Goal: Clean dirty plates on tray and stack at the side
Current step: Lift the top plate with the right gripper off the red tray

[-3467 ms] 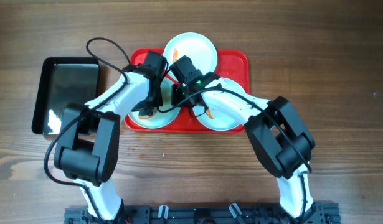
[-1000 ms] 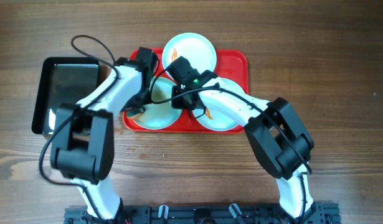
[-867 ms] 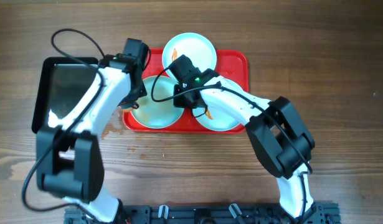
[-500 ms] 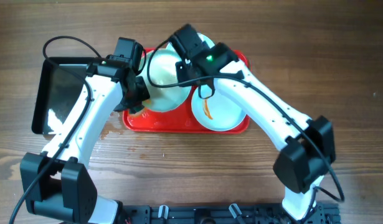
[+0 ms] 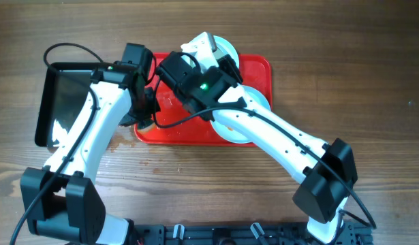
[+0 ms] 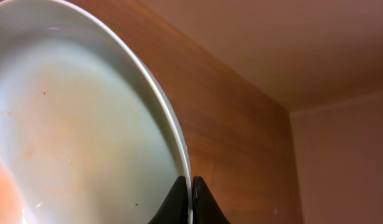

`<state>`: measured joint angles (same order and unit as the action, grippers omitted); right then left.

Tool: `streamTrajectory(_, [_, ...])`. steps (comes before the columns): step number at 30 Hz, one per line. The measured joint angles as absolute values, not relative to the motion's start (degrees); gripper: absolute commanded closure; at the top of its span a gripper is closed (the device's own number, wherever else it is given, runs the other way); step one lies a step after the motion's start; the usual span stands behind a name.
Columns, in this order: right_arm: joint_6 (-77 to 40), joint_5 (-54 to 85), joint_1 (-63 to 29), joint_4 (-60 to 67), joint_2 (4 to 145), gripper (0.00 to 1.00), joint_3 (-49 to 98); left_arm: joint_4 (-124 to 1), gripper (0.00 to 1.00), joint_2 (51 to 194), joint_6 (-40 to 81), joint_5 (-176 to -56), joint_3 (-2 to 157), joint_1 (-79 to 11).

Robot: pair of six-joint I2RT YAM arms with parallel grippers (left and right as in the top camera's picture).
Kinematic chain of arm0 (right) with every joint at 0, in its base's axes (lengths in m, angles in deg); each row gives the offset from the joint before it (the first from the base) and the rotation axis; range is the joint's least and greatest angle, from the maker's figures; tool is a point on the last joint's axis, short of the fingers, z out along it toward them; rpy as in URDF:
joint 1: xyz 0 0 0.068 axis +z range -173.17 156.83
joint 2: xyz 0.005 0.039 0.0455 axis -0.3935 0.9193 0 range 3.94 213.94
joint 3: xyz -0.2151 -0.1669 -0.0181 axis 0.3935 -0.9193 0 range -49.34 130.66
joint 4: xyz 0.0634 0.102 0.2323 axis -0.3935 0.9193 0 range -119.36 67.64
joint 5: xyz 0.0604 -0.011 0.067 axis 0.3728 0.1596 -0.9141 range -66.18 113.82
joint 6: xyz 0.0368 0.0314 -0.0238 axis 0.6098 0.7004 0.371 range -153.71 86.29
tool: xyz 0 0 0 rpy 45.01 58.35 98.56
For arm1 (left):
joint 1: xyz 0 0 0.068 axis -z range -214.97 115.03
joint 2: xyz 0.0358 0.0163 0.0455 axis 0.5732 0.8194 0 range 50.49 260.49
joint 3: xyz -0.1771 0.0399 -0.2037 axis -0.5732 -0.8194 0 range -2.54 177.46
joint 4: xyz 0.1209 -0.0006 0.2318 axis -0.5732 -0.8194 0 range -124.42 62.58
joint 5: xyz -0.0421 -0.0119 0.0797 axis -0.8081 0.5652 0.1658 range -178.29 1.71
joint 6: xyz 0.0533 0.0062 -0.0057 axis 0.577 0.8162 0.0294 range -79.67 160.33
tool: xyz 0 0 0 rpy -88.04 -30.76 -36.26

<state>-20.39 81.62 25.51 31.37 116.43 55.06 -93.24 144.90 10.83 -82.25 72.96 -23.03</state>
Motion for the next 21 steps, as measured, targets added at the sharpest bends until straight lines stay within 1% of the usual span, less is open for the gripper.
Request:
streamTrajectory(9, [-21.4, 88.4, 32.1, 29.5, 116.4, 0.96, 55.1, -93.7, 0.96, 144.9, 10.9, -82.4, 73.0, -25.0])
streamTrajectory(14, [-22.7, 93.0, 32.6, 29.5, 116.4, 0.96, 55.0, -93.6, 0.96, 144.9, 10.9, -82.5, 73.0, -25.4])
streamTrajectory(19, [-24.2, 93.2, 32.6, 29.3, 116.4, 0.96, 55.0, -93.6, 0.96, 144.9, 10.9, -82.7, 73.0, -25.4])
streamTrajectory(21, [-25.4, 90.1, 32.6, 29.3, 116.4, 0.96, 55.0, -93.6, 0.96, 144.9, 10.9, -82.7, 73.0, -25.4])
